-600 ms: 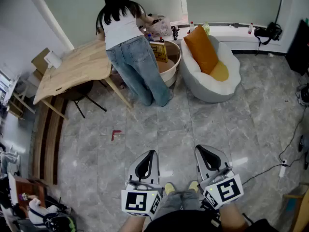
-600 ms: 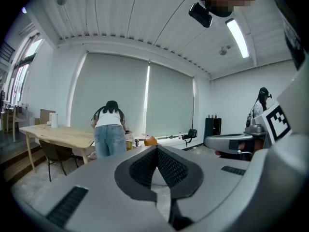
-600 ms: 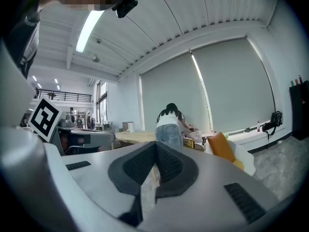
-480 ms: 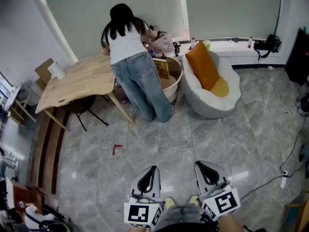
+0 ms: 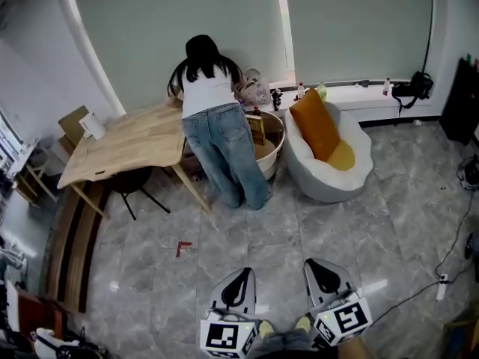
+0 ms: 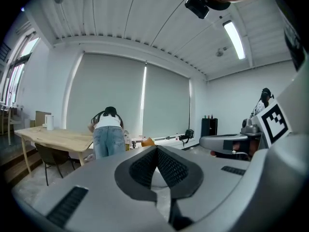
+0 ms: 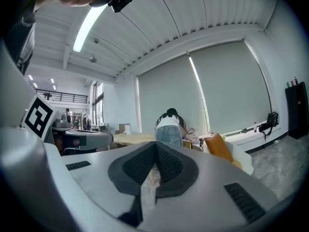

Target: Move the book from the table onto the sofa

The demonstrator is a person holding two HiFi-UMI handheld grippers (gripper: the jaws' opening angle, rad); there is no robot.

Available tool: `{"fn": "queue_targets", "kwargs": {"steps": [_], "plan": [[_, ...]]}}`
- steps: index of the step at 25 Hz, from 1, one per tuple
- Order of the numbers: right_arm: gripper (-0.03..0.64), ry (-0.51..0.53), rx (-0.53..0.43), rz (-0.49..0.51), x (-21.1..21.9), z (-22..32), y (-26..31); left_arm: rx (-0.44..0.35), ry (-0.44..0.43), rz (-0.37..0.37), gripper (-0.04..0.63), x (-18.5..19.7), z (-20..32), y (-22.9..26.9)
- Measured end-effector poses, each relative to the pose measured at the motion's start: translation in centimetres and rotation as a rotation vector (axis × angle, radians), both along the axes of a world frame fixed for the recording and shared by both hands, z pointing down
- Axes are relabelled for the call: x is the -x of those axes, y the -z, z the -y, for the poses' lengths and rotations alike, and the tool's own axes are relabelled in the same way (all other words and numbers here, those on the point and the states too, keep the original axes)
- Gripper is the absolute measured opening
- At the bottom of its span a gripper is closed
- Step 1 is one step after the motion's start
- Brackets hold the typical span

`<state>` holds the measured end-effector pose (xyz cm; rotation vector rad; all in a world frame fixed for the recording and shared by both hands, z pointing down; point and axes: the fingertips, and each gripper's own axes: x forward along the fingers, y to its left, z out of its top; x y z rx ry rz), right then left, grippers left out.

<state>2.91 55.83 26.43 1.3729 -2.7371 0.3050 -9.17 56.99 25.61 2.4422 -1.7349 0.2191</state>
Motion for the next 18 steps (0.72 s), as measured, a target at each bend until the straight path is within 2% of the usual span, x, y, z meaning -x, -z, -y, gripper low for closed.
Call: {"fn": "queue_targets", "kwargs": {"steps": [3, 9, 18], "plan": [[0.008, -0.014, 0.002, 0.02, 0.1, 0.0, 0.4, -0.003, -0.009, -0.003, 0.008, 0.2, 0.0, 0.1], [0.007, -0.045, -0.025, -0.021, 0.5, 0.0, 0.9, -0.006, -0.008, 0.007, 0.008, 0.8, 0.1, 0.4], [0.006, -0.071, -0.034, -0.047, 2.4, -0.5, 1.7, 0.002, -0.035, -0.033, 0.008, 2.9, 0.0, 0.6]]}}
